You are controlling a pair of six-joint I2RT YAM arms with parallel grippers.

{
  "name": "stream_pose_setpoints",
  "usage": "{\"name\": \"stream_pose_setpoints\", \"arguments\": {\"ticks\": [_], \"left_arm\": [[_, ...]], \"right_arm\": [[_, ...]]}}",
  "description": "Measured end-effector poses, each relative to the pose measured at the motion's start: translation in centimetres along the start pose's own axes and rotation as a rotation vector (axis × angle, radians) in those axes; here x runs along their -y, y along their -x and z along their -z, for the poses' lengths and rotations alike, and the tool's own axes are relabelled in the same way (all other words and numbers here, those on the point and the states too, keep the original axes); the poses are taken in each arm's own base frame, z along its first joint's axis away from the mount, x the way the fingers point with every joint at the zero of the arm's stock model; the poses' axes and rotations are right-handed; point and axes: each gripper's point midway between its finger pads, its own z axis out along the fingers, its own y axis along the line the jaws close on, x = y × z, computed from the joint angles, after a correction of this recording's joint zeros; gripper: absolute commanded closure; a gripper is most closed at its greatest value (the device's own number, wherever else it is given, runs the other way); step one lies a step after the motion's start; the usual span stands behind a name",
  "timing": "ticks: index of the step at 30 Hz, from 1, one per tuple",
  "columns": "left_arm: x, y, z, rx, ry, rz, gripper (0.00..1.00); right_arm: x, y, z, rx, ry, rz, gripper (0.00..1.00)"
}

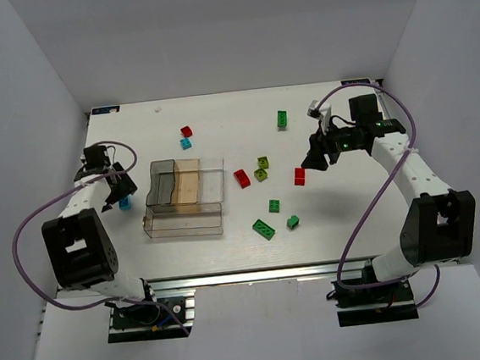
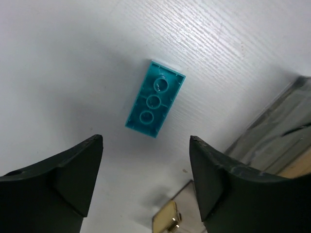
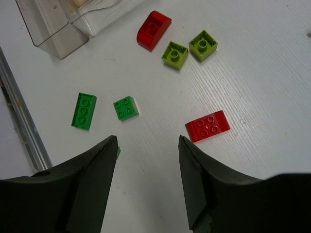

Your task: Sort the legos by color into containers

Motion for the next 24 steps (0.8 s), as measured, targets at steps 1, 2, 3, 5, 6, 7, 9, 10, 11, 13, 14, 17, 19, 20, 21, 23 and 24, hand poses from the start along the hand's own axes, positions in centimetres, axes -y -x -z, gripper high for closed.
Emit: {"name": "stream_pose_setpoints", "arguments": {"ticks": [1, 2, 3, 5, 6, 7, 9, 10, 11, 13, 14, 17, 19, 20, 21, 23, 24], "left_arm": [[0.1, -0.2, -0.7, -0.015, -0.008, -0.011, 0.16], [0.1, -0.4, -1.3, -0.028, -0.013, -0.022, 0.16], [0.2, -0.7, -2.0, -0.045, -0.019, -0.039, 0.15], [0.4, -0.9, -3.2, -0.07, -0.033, -0.068, 0.15], [0.4, -0.9, -3.7, -0.077, -0.038, -0.079, 0.15], [0.5, -0.9, -4.1, -0.083, -0.044, -0.093, 0.17], [0.6, -0.8, -4.7, -0.09, -0.051, -0.114, 0.22], [0.5, -0.6, -4.9, -0.09, -0.053, -0.122, 0.26], [0.5, -0.5, -5.1, -0.091, -0.056, -0.126, 0.3], [0.4, -0.2, -5.6, -0.09, -0.061, -0.129, 0.41], [0.3, -0.1, -5.8, -0.092, -0.062, -0.125, 0.46], [0.3, -0.4, -6.5, -0.105, -0.077, -0.123, 0.54], [0.4, -0.1, -6.6, -0.096, -0.089, -0.118, 0.54], [0.4, 0.0, -6.6, -0.094, -0.093, -0.118, 0.57], [0.5, -0.1, -6.6, -0.092, -0.097, -0.116, 0.62], [0.7, -0.1, -6.5, -0.09, -0.112, -0.115, 0.78], [0.9, -0.2, -6.4, -0.09, -0.125, -0.114, 0.83]], "right_arm": [[0.1, -0.1, 0.0, -0.004, -0.004, -0.004, 0.4], [0.2, -0.2, 0.0, -0.007, -0.008, -0.007, 0.4], [0.2, -0.2, 0.0, -0.01, -0.012, -0.008, 0.4], [0.3, -0.3, 0.0, -0.013, -0.017, -0.008, 0.4], [0.4, -0.3, 0.0, -0.015, -0.019, -0.009, 0.39], [0.4, -0.3, 0.0, -0.017, -0.021, -0.009, 0.39], [0.5, -0.5, -0.1, -0.021, -0.023, -0.013, 0.39], [0.6, -0.6, -0.2, -0.024, -0.023, -0.018, 0.39], [0.6, -0.6, -0.2, -0.026, -0.023, -0.022, 0.39], [0.7, -0.8, -0.4, -0.031, -0.022, -0.034, 0.39], [0.7, -0.9, -0.4, -0.033, -0.022, -0.04, 0.39], [0.7, -1.0, -0.5, -0.036, -0.02, -0.054, 0.39], [0.8, -1.1, -0.5, -0.037, -0.022, -0.054, 0.39], [0.8, -1.1, -0.5, -0.037, -0.022, -0.054, 0.4], [0.8, -1.1, -0.5, -0.038, -0.022, -0.055, 0.4], [0.8, -1.1, -0.5, -0.038, -0.022, -0.055, 0.4], [0.7, -1.1, -0.5, -0.038, -0.022, -0.056, 0.4]]}}
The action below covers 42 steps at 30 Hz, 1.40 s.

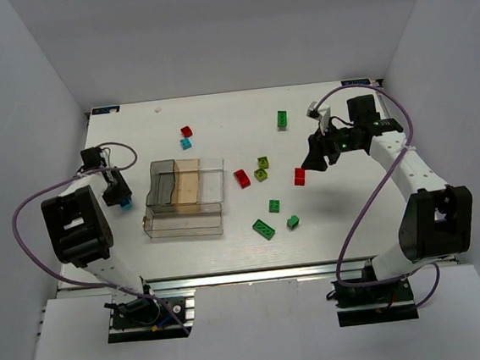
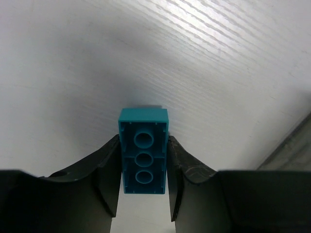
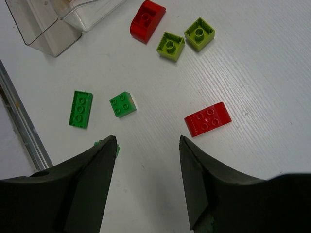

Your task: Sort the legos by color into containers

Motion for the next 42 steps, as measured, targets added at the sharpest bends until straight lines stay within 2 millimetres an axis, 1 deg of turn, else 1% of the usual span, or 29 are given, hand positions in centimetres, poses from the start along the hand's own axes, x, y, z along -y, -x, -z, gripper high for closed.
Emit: {"name": "stream_pose_setpoints", "arguments": {"ticks": [2, 4, 5, 6, 7, 8, 10, 12, 13, 15, 17, 19, 20, 22, 23, 25, 26, 27, 29, 30, 32, 36, 38, 39, 40, 42], "left_arm": [[0.6, -0.4, 0.5, -0.002, -0.034, 0.001, 0.94], [1.6, -0.7, 1.4, 0.003, -0.089, 0.001, 0.97], [2.3, -0.7, 2.2, 0.014, -0.126, 0.0, 0.97], [3.2, -0.6, 3.4, 0.036, -0.172, -0.001, 0.99], [4.1, -0.4, 4.9, 0.065, -0.221, -0.004, 0.99], [5.2, 0.0, 6.6, 0.104, -0.273, -0.005, 1.0], [6.9, 1.3, 9.9, 0.2, -0.366, -0.012, 0.99], [8.7, 2.3, 13.3, 0.283, -0.464, -0.031, 0.99], [9.5, 2.7, 14.4, 0.312, -0.508, -0.043, 0.97], [10.8, 2.7, 15.5, 0.326, -0.579, -0.062, 0.96], [11.9, 2.1, 15.0, 0.291, -0.62, -0.07, 0.92], [12.6, 1.1, 13.9, 0.24, -0.64, -0.068, 0.9], [12.9, 0.5, 13.4, 0.21, -0.645, -0.066, 0.86], [13.5, -0.4, 12.3, 0.164, -0.65, -0.067, 0.8], [13.8, -0.8, 11.9, 0.144, -0.652, -0.071, 0.7], [14.2, -1.6, 10.9, 0.107, -0.647, -0.077, 0.59], [14.5, -2.0, 10.4, 0.087, -0.642, -0.082, 0.47], [14.5, -2.3, 10.0, 0.073, -0.631, -0.087, 0.43], [14.5, -2.8, 9.3, 0.048, -0.606, -0.091, 0.39], [14.5, -2.9, 9.1, 0.042, -0.591, -0.096, 0.32], [14.4, -2.6, 8.9, 0.047, -0.567, -0.103, 0.29], [14.3, -1.3, 9.2, 0.08, -0.543, -0.112, 0.28], [14.3, -0.7, 9.4, 0.096, -0.536, -0.114, 0.28], [14.3, -0.5, 9.5, 0.101, -0.533, -0.114, 0.3], [14.3, -0.3, 9.6, 0.106, -0.53, -0.114, 0.41], [14.3, 0.0, 10.2, 0.116, -0.527, -0.102, 0.67]], "right_arm": [[0.0, 0.0, 0.0, 0.0, 0.0, 0.0, 0.4], [0.0, 0.0, 0.0, 0.0, 0.0, -0.001, 0.42], [0.0, 0.0, 0.0, 0.0, 0.001, -0.002, 0.45], [-0.1, 0.0, 0.0, 0.0, 0.002, -0.001, 0.47], [-0.2, 0.0, -0.1, -0.001, 0.004, 0.0, 0.49], [-0.2, 0.1, -0.1, -0.001, 0.005, 0.001, 0.55], [-0.2, 0.1, -0.2, -0.001, 0.006, 0.001, 0.6], [-0.4, 0.1, -0.3, -0.002, 0.011, 0.003, 0.68], [-0.4, 0.1, -0.3, -0.003, 0.013, 0.003, 0.69], [-0.6, 0.0, -0.5, -0.006, 0.019, 0.001, 0.69], [-0.8, -0.1, -0.6, -0.008, 0.025, 0.002, 0.68], [-1.0, 0.0, -0.7, -0.008, 0.028, 0.004, 0.66], [-1.0, 0.0, -0.7, -0.009, 0.03, 0.005, 0.63], [-1.1, 0.0, -0.8, -0.01, 0.032, 0.004, 0.62], [-1.2, 0.0, -0.9, -0.011, 0.034, 0.004, 0.6], [-1.3, 0.0, -0.9, -0.012, 0.035, 0.001, 0.59], [-1.4, 0.0, -0.9, -0.013, 0.036, 0.001, 0.58], [-1.4, 0.1, -1.0, -0.013, 0.037, -0.001, 0.57], [-1.5, 0.1, -1.0, -0.014, 0.039, -0.001, 0.55], [-1.6, 0.1, -1.1, -0.014, 0.04, 0.0, 0.54], [-1.6, 0.1, -1.1, -0.015, 0.041, 0.001, 0.5], [-1.7, 0.4, -1.6, -0.019, 0.049, 0.016, 0.47], [-1.5, 1.1, -2.2, -0.023, 0.059, 0.027, 0.48], [-1.3, 1.8, -2.7, -0.023, 0.066, 0.036, 0.49], [-1.1, 2.6, -3.2, -0.023, 0.068, 0.047, 0.5], [-0.3, 5.0, -4.9, -0.02, 0.059, 0.055, 0.51]]}}
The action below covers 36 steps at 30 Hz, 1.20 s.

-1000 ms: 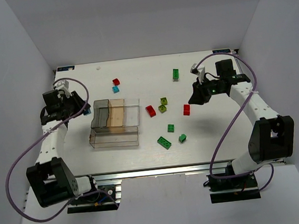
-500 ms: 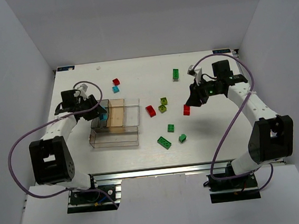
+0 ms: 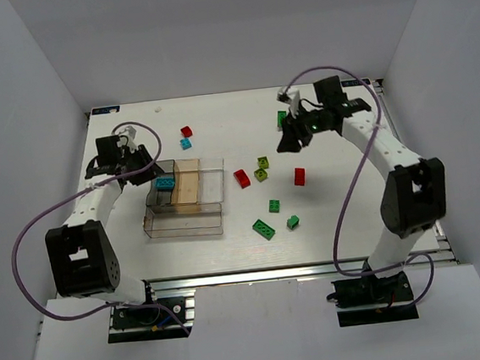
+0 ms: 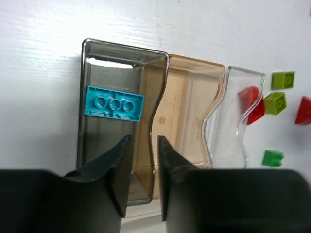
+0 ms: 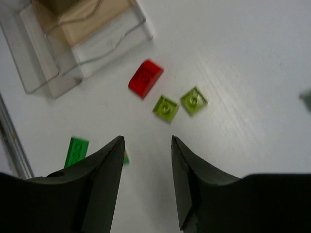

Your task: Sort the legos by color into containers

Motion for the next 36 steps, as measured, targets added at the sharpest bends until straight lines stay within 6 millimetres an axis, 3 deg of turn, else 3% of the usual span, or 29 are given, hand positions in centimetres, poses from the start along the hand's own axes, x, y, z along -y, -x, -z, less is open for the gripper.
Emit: {"name": "stream_pose_setpoints", "arguments": {"ticks": [2, 3, 4, 5, 6, 9, 12, 16, 19, 21, 22, 26, 30, 36], "left_arm": [[0.6, 0.7, 1.0, 0.033, -0.004, 0.0, 0.8], [1.1, 1.3, 1.7, 0.061, -0.013, -0.002, 0.78], [1.6, 2.0, 2.5, 0.094, -0.024, -0.005, 0.7], [2.3, 2.6, 3.4, 0.129, -0.037, -0.01, 0.46], [2.9, 3.3, 4.4, 0.169, -0.054, -0.018, 0.36], [4.9, 5.3, 6.2, 0.255, -0.112, -0.007, 0.22], [5.8, 6.8, 5.0, 0.249, -0.132, 0.028, 0.19], [6.6, 9.3, 0.5, 0.194, -0.112, 0.055, 0.19], [7.2, 10.6, -4.3, 0.136, -0.05, 0.055, 0.3], [7.4, 11.0, -7.5, 0.096, 0.006, 0.047, 0.43], [7.6, 11.0, -9.1, 0.076, 0.033, 0.043, 0.5], [7.0, 9.7, -13.9, 0.009, 0.157, 0.01, 0.47], [6.0, 7.6, -16.3, -0.044, 0.275, -0.026, 0.34], [3.6, 6.1, -16.6, -0.068, 0.431, -0.046, 0.33]], "right_arm": [[0.9, 2.5, -2.1, 0.012, -0.013, 0.001, 0.51], [1.2, 3.9, -3.3, 0.015, -0.021, -0.01, 0.51], [1.5, 5.3, -4.6, 0.023, -0.028, -0.018, 0.51], [1.6, 6.5, -6.2, 0.029, -0.029, -0.029, 0.5], [1.7, 7.5, -7.4, 0.036, -0.034, -0.04, 0.49], [1.4, 8.7, -11.4, 0.042, -0.056, -0.079, 0.37], [0.6, 8.2, -14.7, 0.011, -0.073, -0.121, 0.35], [1.8, 10.3, -17.6, 0.064, -0.137, -0.157, 0.35], [3.8, 11.7, -17.4, 0.119, -0.227, -0.211, 0.36], [5.2, 12.1, -16.7, 0.147, -0.29, -0.234, 0.39], [6.0, 12.1, -16.3, 0.155, -0.318, -0.249, 0.46], [7.8, 10.2, -14.5, 0.138, -0.379, -0.314, 0.66], [9.4, 8.0, -11.4, 0.122, -0.418, -0.38, 0.64], [10.7, 5.3, -5.7, 0.127, -0.462, -0.447, 0.56]]}}
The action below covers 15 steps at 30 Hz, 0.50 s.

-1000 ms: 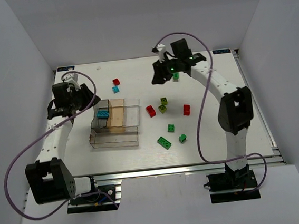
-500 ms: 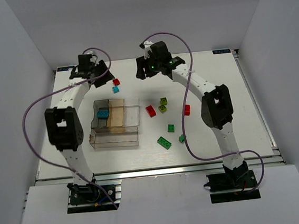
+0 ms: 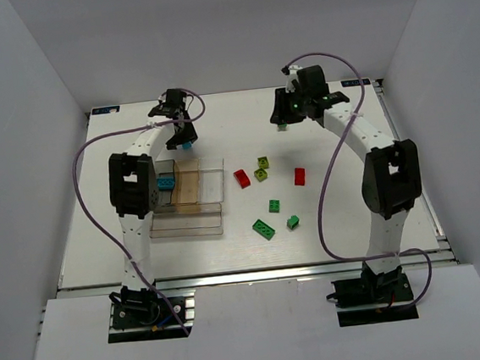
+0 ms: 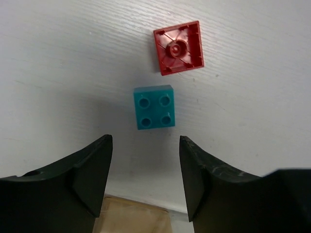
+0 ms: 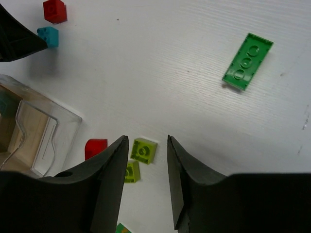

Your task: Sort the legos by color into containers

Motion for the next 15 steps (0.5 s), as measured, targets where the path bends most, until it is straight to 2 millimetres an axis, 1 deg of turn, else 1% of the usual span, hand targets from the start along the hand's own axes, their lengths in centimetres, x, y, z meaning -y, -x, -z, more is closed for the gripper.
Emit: {"name": "stream_pose_setpoints", "arguments": {"ticks": [4, 8, 12, 15], "left_arm": [[-0.2, 0.4, -0.8, 0.018, 0.043, -0.003, 0.35], [-0.2, 0.3, -1.9, 0.02, 0.062, 0.009, 0.39], [-0.1, -0.3, -3.2, 0.007, 0.072, 0.008, 0.44], [0.1, -0.1, -3.1, 0.012, 0.066, 0.016, 0.58]], "right_arm": [[1.0, -1.0, 2.1, -0.002, -0.006, -0.019, 0.56], [1.4, -2.5, 3.5, -0.017, -0.003, -0.02, 0.56], [1.8, -3.5, 4.6, -0.02, -0.007, -0.011, 0.56], [2.3, -3.6, 5.4, -0.012, -0.014, -0.008, 0.56]]}}
